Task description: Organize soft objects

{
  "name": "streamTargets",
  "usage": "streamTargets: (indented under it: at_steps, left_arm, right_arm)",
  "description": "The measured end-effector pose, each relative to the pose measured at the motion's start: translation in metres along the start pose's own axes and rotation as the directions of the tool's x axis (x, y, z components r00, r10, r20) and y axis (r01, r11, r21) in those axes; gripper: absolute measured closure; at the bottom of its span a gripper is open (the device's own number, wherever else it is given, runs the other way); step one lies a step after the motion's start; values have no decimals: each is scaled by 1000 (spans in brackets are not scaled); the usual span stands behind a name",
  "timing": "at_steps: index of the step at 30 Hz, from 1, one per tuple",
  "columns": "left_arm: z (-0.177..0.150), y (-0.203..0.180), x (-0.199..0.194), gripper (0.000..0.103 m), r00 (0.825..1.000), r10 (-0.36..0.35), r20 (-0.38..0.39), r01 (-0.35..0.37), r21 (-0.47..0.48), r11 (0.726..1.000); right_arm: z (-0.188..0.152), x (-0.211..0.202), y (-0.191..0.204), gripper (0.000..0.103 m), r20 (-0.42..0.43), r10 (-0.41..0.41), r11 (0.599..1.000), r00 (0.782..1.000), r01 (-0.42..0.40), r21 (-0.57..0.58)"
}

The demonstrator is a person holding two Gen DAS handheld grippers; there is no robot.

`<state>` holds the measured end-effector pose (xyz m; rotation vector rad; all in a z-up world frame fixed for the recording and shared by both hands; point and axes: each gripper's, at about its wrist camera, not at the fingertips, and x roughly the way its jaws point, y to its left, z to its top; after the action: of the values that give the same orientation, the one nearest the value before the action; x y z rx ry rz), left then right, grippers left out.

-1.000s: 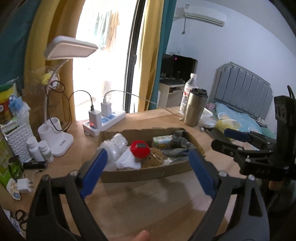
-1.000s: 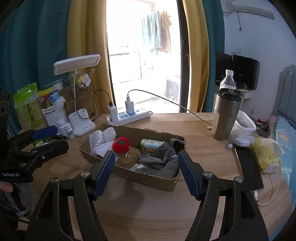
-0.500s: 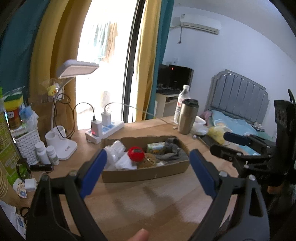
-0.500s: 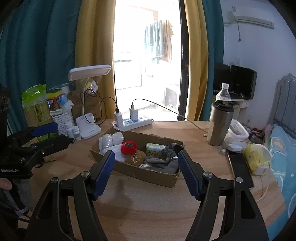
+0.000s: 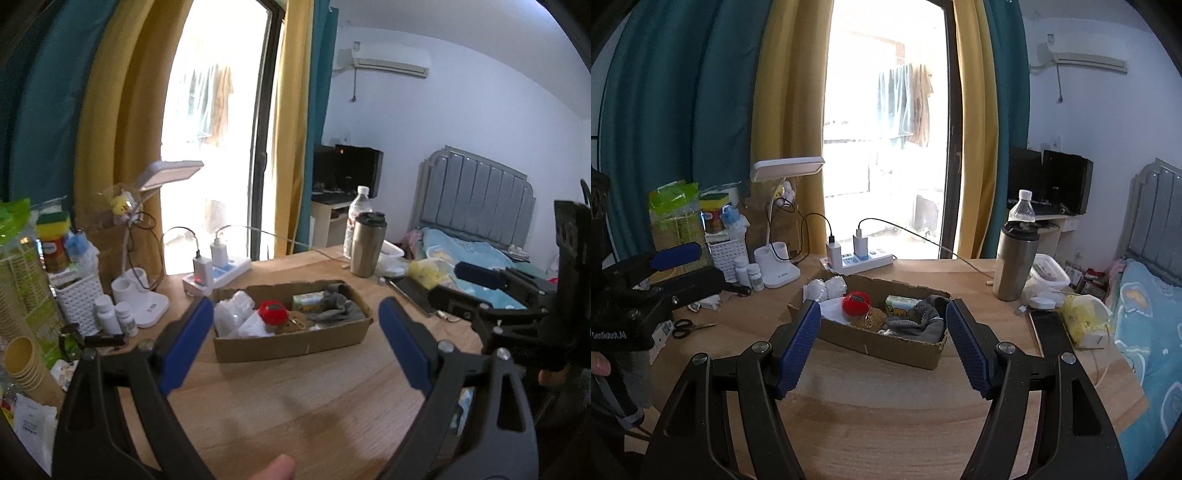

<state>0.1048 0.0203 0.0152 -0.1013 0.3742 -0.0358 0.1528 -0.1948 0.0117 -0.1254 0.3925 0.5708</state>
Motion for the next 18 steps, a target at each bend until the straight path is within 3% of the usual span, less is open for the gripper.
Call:
streamTargets:
  at_steps: [4,18]
  left_arm:
    - [0,1,-16,1,1000,14,20,-13,-4,1000]
    - [-1,-6,-65,1,993,74,87,-74,-13,997]
  right_arm:
    - [-1,-14,4,29,18,-13,1000,1000,13,3]
    - [-6,-66,14,29,90,-62,998,994,59,28]
